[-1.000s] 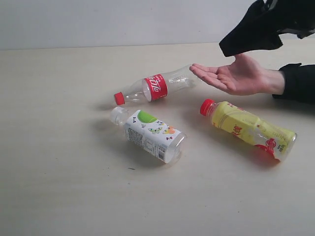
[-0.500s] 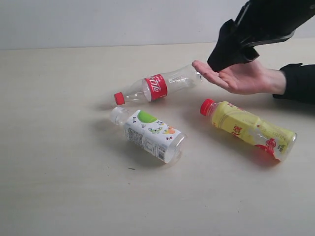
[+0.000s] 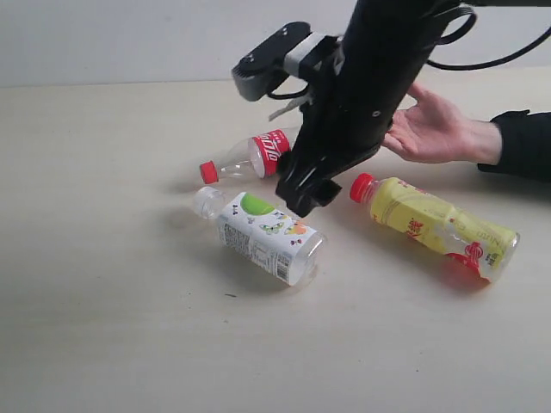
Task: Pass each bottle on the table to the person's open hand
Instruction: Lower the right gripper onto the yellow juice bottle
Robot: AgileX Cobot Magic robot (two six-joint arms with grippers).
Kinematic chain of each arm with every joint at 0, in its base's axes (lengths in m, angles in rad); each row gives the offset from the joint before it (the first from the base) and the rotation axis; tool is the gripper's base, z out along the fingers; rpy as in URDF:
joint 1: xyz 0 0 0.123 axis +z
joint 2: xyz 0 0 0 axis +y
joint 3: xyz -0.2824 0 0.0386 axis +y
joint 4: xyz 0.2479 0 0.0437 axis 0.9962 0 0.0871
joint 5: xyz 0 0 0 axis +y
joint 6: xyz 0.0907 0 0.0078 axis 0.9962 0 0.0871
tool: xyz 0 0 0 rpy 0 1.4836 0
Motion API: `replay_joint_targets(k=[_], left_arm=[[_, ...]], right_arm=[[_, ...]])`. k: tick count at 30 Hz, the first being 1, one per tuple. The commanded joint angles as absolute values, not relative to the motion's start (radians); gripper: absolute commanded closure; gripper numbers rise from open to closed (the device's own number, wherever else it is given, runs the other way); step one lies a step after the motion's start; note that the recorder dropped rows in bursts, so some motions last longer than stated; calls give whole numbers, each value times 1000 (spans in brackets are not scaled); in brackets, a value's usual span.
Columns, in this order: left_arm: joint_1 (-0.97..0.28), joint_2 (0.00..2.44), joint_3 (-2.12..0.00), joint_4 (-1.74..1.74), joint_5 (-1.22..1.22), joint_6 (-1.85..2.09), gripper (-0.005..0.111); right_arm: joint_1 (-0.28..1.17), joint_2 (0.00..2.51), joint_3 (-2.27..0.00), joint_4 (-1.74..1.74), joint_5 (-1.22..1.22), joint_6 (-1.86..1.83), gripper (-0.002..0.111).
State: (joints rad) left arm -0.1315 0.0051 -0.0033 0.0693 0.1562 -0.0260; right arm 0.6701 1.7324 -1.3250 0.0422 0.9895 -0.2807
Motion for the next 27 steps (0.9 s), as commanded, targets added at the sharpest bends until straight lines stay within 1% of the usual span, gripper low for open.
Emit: replay_joint_targets(k=[1,6,10,15,18,22,27], left_arm=[[-129,0,0,71,152,-34,107],[-129,0,0,71,152,-34,107],[-129,0,0,71,152,-34,107],[-129,0,0,71,152,-34,107],[-129,0,0,71,152,-34,107],[-129,0,0,71,152,-34,107],[-129,0,0,71,152,-34,107]], right_arm=[[710,1791,-1369,13,970,-304,34],[715,1820,-1413,10,1027,-380,34],[711,1781,-1415,-44,1058,-391,34],[648,1730,-1392,-61,1116,-391,34],[565,1693,-1331,-56,1146,-387,34],[487,1645,-1208,-56,1120,-387,34],[471,1624,-1095,-94,1059,-391,34]])
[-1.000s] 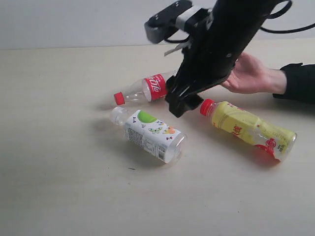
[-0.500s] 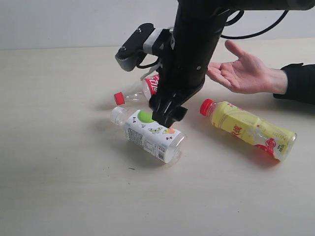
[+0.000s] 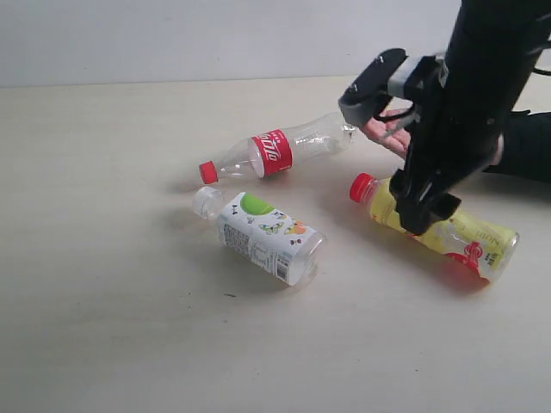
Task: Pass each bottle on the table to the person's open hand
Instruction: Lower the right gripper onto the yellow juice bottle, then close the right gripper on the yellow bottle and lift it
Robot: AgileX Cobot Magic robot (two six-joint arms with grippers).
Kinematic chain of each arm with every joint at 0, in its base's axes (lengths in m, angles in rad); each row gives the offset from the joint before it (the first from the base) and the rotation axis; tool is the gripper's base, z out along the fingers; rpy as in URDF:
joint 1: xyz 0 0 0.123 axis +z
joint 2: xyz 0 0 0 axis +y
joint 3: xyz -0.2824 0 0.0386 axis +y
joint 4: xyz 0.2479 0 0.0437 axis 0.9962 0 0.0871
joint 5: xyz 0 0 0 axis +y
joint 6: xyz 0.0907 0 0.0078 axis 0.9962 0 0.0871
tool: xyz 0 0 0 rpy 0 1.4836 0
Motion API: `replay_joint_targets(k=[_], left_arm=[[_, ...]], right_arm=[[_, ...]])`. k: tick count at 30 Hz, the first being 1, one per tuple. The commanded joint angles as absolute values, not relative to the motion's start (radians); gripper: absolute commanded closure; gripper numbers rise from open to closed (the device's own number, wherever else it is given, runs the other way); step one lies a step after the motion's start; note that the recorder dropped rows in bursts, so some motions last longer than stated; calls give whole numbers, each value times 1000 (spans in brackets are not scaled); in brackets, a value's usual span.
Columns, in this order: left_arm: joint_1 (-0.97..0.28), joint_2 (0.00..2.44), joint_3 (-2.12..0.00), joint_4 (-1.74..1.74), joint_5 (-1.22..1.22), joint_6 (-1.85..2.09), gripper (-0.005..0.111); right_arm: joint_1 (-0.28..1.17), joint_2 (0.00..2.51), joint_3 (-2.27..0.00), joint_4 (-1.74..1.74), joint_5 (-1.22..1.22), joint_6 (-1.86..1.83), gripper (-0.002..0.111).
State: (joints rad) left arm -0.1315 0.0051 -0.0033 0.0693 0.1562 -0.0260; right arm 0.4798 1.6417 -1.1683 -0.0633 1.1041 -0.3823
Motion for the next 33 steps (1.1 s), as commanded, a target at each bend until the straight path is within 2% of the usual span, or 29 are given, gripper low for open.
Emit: replay_joint_targets(k=[1,6,14,22,26,33], left_arm=[[-129,0,0,71,152,-34,107],[-129,0,0,71,152,-34,107],[-129,0,0,71,152,-34,107],[-129,0,0,71,152,-34,107],[-129,0,0,71,152,-34,107],[-129,0,0,71,152,-34,107]], right_arm=[[471,1624,-1079,-108,1049,-391,34],[471,1624,-1063,-150,984,-373,34],[471,1631,-1063,-117,1021,-364,34],[430,1728,-1063,-276,918,-272,33],[399,1771,-1063,-305,883,-239,20],[399,1829,-1063,-288,821,-235,18]])
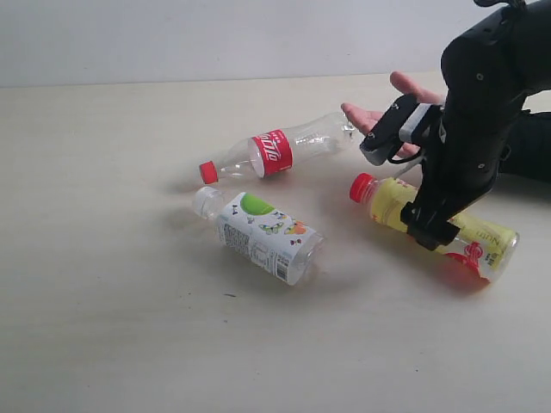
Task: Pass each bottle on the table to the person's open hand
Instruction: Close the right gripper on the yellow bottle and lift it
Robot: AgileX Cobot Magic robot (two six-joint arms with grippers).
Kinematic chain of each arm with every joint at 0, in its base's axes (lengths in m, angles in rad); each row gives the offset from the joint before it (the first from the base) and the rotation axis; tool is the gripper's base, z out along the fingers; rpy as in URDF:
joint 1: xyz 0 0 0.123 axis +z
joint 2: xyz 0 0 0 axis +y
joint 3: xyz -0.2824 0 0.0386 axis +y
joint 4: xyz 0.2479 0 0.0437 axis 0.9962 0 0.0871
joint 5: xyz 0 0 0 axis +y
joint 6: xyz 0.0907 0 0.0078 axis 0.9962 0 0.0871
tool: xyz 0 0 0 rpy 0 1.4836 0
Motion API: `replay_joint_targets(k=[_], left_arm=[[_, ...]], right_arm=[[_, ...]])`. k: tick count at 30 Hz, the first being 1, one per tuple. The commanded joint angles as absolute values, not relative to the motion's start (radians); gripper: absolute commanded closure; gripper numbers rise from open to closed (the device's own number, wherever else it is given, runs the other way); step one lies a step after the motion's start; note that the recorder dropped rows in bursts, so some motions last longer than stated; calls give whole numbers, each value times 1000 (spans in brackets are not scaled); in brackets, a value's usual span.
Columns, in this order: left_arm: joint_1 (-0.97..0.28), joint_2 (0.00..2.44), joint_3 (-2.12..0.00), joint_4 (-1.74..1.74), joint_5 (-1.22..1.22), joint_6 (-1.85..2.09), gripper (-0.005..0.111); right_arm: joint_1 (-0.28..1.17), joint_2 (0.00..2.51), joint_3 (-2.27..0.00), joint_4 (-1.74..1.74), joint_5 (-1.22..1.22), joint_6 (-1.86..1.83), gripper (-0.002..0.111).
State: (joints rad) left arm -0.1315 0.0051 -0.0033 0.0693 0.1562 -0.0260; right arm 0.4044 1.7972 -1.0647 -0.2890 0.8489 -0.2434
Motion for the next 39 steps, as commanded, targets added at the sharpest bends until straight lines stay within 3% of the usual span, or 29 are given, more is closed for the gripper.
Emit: replay_joint_targets(k=[1,20,24,26,39], left_arm=[[-129,0,0,71,152,-34,107],[-129,0,0,71,152,-34,107],[-129,0,0,71,152,-34,107],[-129,0,0,71,152,-34,107],[-129,0,0,71,152,-34,107]], right_arm=[[399,1836,-1063,-288,813,-235,18],[399,1907,-1063,-292,781,-232,18],[399,1908,-1063,-292,781,-232,22],[399,1908,-1063,-292,779,-232,30],[399,1908,-1063,-312,772,-234,105]])
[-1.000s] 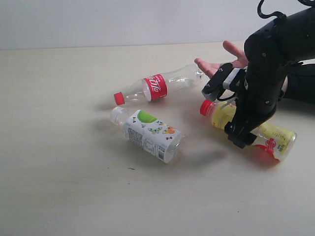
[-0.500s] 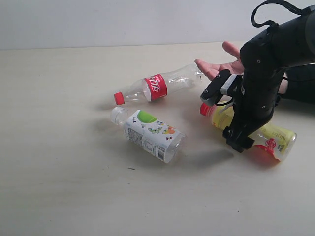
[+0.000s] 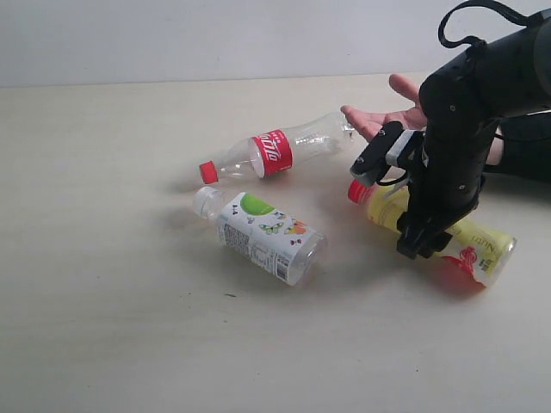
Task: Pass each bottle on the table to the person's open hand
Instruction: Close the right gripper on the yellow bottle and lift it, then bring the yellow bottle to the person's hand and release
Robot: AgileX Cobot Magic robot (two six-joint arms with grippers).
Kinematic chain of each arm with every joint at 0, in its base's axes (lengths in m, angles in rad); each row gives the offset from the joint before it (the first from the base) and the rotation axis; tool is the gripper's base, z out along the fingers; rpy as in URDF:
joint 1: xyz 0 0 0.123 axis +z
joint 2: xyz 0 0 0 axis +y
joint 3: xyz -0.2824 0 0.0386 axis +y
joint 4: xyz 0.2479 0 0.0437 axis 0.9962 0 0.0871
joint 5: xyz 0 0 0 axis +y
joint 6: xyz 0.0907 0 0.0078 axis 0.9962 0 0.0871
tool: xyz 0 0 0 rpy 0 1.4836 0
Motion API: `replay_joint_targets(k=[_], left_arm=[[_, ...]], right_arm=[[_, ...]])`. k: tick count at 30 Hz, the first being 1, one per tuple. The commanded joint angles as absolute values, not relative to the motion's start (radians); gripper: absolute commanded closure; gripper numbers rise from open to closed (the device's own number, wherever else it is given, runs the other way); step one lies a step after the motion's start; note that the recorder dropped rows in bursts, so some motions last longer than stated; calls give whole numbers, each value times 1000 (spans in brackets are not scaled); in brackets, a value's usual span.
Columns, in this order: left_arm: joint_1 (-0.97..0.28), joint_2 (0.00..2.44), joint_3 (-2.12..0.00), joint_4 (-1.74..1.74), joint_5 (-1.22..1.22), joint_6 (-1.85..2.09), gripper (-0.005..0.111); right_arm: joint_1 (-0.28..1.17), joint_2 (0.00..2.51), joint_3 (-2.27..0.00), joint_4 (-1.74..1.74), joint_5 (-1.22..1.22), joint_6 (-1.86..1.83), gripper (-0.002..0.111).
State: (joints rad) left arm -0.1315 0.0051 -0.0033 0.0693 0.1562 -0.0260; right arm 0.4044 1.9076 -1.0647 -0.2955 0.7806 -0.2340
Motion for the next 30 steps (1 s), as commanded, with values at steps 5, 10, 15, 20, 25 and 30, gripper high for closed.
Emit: replay_joint_targets(k=[5,10,15,20,25,30], left_arm=[[-129,0,0,71,152,-34,107],[-129,0,0,71,152,-34,107],[-129,0,0,71,152,-34,107],[-129,0,0,71,152,-34,107],[-129,0,0,71,152,-34,107],[-129,0,0,71,152,-34,107]], right_arm=[[399,1908,-1063,-321,770,-234,108],[399,1888,-1063,-306,779,-234,108],[401,1800,-1063,-260,846,-277,108],[401,1641,-1063,-183,950,-338,108],[401,1418,-1065,-188,971,-244,108],[401,1348,-1159,-205,872,72,108]])
